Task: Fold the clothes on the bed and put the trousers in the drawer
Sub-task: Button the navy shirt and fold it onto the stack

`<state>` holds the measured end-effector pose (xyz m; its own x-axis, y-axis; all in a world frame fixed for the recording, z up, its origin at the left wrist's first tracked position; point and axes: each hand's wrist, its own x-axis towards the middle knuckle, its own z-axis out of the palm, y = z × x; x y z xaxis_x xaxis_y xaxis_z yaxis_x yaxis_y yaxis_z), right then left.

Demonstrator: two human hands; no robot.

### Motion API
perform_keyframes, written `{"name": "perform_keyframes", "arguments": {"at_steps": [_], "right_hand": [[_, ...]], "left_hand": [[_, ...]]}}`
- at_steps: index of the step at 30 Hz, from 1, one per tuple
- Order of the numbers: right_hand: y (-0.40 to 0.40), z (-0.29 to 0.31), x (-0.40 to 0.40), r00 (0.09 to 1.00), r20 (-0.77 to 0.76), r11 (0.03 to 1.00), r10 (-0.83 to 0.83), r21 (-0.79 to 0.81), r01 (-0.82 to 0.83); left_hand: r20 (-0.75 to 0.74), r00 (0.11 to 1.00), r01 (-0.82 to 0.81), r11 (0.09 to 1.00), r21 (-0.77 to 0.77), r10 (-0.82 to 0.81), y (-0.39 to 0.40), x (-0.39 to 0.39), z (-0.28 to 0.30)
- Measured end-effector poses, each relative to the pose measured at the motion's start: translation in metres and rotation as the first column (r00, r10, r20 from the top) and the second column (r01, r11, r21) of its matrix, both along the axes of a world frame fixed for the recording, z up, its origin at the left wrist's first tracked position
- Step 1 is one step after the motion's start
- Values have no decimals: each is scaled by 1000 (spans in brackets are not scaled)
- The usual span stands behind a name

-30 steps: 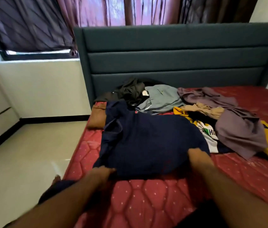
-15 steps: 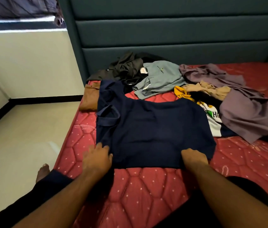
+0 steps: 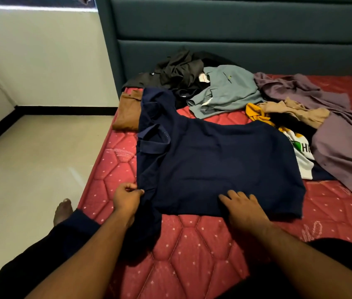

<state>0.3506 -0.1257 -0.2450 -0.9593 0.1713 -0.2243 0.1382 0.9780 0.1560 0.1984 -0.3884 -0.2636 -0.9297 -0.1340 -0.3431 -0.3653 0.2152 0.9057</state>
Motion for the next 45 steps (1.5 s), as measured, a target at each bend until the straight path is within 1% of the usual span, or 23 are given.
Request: {"name": "perform_keyframes", "arguments": {"at_steps": [5,7,9,11,13,15,17,19,21,23,25,26,28,30,31,32,33,35,37,39,41,42,45], "right_hand": [[-22,-7,-17,999,-37,950,36,-309,-46],[-44,-13,-25,999,-43,925,-3,-381,-14],[-62,-25,-27,998,-49,914,-36,-406,13],[-69,-37,-25,997,-66,933,-34,-360,8],[-72,-45,-23,997,-81,956,-4,-293,-20],[-69,-50,-23,996,-92,968,-2,-251,-22],[-68,-51,-23,995,-96,969,-6,-245,-18],[-66,-51,-22,996,-88,968,-14,-251,-8],[-70,-49,-21,996,-85,962,-28,-272,4],[-73,-44,-21,995,-82,953,-48,-304,21],[-75,-41,-21,995,-76,953,-62,-300,36],[-76,-42,-21,995,-78,952,-69,-303,43],[-78,-41,-21,994,-84,951,-66,-307,37],[-79,-38,-20,993,-102,955,-64,-296,31],[-77,-36,-19,990,-112,954,-87,-296,50],[-75,-33,-18,983,-123,952,-133,-293,92],[-71,-29,-15,972,-127,949,-197,-272,157],[-57,-18,-8,946,-78,936,-313,-192,294],[-37,-8,-2,903,-3,895,-429,-134,425],[-14,6,5,813,64,808,-578,-96,582],[7,14,11,753,112,755,-648,-31,655],[15,15,12,746,118,751,-655,-7,660],[28,16,15,798,114,804,-592,12,595]], "left_hand": [[2,998,63,992,113,-64,9,-11,14],[85,996,-42,952,302,17,-11,-19,17],[173,968,-240,866,439,181,-48,-20,8],[213,921,-388,813,434,326,-86,-12,-2],[209,919,-391,828,402,333,-105,-1,-10],[130,957,-289,892,346,260,-101,10,-8],[-13,991,-134,983,125,137,-93,25,2],[-147,986,55,983,-176,-81,-86,44,4],[-117,954,204,884,-420,-276,-86,66,9],[65,932,328,754,-569,-356,-86,78,12],[246,896,435,623,-650,-369,-86,88,16],[299,873,480,562,-674,-386,-86,92,18],[360,851,517,497,-697,-382,-89,97,23],[294,876,444,402,-801,-383,-84,100,35],[175,885,330,317,-889,-431,-77,99,39],[50,857,205,250,-946,-514,-67,96,44],[-38,793,128,227,-965,-608,-51,92,47],[-54,606,182,205,-962,-793,-10,83,49],[86,426,331,67,-941,-900,29,73,45],[256,335,387,-115,-915,-907,55,60,36],[380,352,380,-241,-893,-855,60,48,24],[407,392,379,-258,-889,-825,56,44,19],[416,532,419,-198,-886,-738,38,39,12]]}}
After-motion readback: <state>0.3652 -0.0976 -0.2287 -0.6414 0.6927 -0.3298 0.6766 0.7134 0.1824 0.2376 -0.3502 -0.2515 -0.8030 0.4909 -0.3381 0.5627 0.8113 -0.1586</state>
